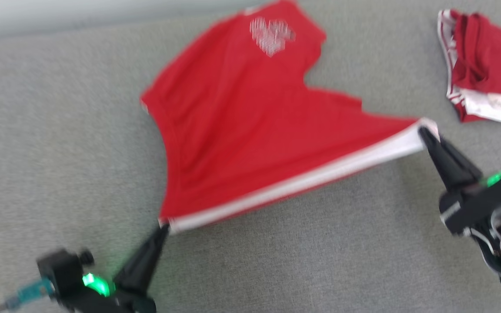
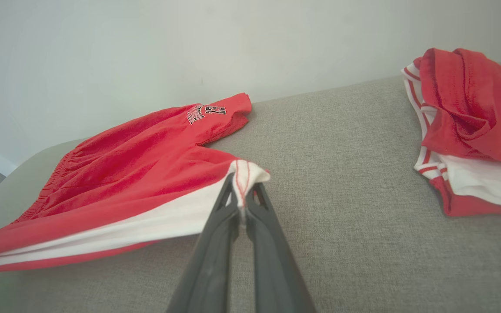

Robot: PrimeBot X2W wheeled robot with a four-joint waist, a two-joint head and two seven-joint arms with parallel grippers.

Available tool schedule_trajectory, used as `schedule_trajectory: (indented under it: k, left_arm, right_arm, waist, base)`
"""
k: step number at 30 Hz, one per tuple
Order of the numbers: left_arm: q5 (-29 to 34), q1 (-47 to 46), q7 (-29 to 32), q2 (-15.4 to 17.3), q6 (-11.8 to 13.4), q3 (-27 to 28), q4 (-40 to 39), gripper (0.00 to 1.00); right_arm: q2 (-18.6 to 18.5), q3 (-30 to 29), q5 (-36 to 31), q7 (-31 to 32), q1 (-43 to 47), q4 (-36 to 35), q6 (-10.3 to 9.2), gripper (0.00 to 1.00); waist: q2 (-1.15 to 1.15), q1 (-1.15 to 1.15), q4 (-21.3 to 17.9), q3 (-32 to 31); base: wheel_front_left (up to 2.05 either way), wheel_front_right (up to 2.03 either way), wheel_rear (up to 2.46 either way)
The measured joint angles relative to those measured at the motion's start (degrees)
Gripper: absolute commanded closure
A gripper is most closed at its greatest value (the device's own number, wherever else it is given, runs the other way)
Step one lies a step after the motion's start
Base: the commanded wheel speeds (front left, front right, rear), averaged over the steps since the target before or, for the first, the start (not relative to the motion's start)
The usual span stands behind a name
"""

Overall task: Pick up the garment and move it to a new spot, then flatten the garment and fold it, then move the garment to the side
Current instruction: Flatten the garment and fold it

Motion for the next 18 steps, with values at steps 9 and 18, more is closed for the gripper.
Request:
schedule_trajectory:
  k: [9, 18]
  left_arm:
    - [1.77, 11.11, 0.15, -1.25, 3.27, -1.76, -4.54, 1.0]
    - [-3.31, 9.84, 2.71, -5.09, 2.09, -2.11, -5.73, 1.0]
  right_arm:
    - [-4.2, -2.52, -0.76, 0.08, 11.1, -2.75, 0.2, 1.0]
    - [-5.02, -7.55, -1.65, 11.56, 11.47, -1.93, 0.18, 1.0]
  waist:
    - [0.0, 0.0, 1.35, -7.82]
    - [0.0, 0.0, 3.19, -11.96]
  base:
    - [0.0, 0.0, 0.0]
    - [0.0, 0.0, 0.0]
